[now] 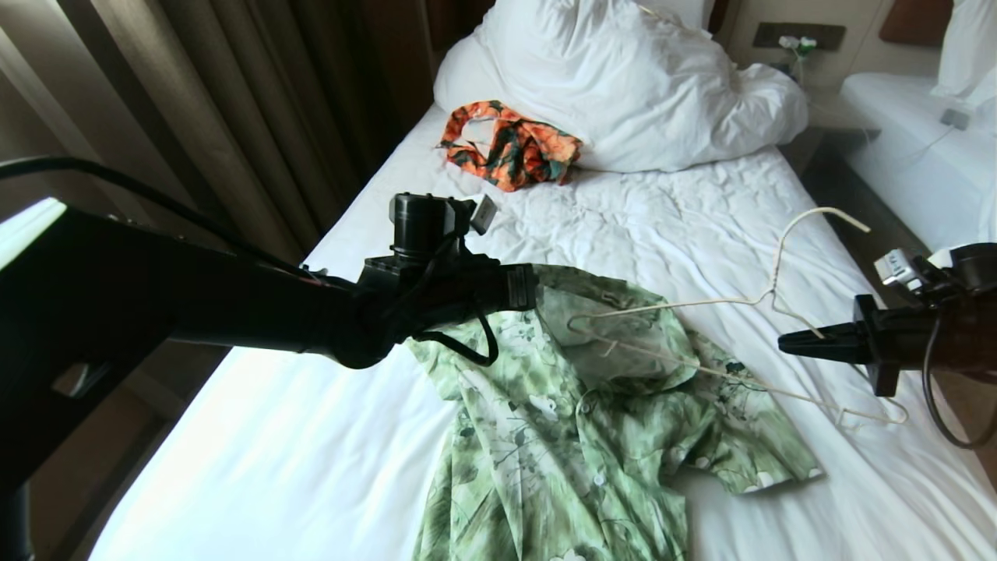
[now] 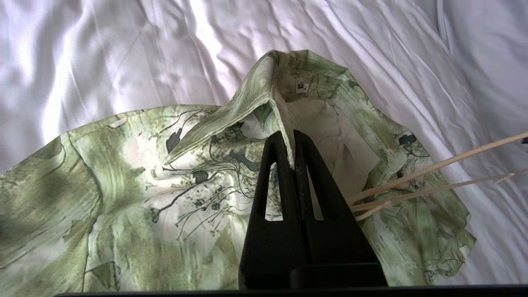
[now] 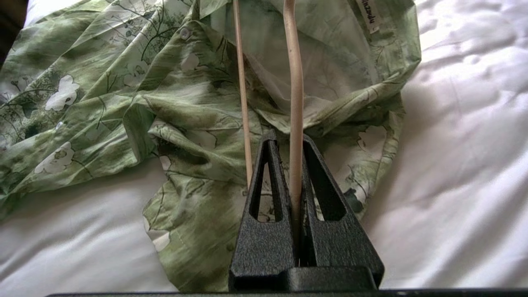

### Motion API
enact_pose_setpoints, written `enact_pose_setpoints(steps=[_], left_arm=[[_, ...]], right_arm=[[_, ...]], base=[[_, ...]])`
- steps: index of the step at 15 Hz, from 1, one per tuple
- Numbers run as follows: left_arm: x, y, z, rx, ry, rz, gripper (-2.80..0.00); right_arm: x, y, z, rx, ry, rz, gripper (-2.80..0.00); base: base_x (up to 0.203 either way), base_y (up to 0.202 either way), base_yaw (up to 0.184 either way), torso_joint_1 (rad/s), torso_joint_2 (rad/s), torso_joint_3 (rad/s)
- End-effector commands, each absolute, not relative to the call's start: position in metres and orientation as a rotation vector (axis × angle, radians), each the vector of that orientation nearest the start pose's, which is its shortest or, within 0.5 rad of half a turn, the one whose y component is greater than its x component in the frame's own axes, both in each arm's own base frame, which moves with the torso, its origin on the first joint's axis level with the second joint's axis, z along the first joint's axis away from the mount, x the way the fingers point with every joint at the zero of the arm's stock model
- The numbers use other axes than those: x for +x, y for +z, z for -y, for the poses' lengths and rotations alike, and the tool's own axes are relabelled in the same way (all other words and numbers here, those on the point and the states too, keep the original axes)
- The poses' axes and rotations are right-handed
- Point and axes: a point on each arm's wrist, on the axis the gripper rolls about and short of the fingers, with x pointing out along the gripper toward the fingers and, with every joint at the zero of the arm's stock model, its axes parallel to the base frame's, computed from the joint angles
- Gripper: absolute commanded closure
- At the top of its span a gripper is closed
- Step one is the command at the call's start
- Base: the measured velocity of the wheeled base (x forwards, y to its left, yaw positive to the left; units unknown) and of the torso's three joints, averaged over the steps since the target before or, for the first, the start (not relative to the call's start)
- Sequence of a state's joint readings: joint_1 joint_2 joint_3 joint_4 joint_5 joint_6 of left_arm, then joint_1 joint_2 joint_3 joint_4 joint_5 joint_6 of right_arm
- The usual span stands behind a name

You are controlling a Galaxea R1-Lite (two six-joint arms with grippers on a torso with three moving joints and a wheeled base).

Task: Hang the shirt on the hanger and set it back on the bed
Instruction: Hook one side of the shirt onto the hanger

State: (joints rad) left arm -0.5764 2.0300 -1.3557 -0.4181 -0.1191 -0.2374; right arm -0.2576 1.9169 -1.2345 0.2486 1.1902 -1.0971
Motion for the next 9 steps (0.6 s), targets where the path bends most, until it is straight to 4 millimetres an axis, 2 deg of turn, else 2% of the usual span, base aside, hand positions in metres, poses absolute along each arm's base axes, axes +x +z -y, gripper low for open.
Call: enact_pose_setpoints(steps=[1,5,9], left_arm=[[0.335,0.211,0.232,-0.174,-0.685,-0.298,0.0],[0.312,0.228,0.249,-0.164,-0.735,-0.303,0.0],[0.291,0.236,0.262,-0.155,-0.75,-0.294,0.0]], right_arm=[[0.344,0.155,0.056,-0.347,1.133,-0.163,0.0],[0.355,0.164,0.044,-0.381,1.141,-0.158,0.0],[0.361,0.169,0.044,-0.37,1.119,-0.178,0.0]], base=[[0.0,0.0,0.0,0.0,0.0,0.0],[0.0,0.0,0.0,0.0,0.0,0.0],[0.0,0.0,0.0,0.0,0.0,0.0]])
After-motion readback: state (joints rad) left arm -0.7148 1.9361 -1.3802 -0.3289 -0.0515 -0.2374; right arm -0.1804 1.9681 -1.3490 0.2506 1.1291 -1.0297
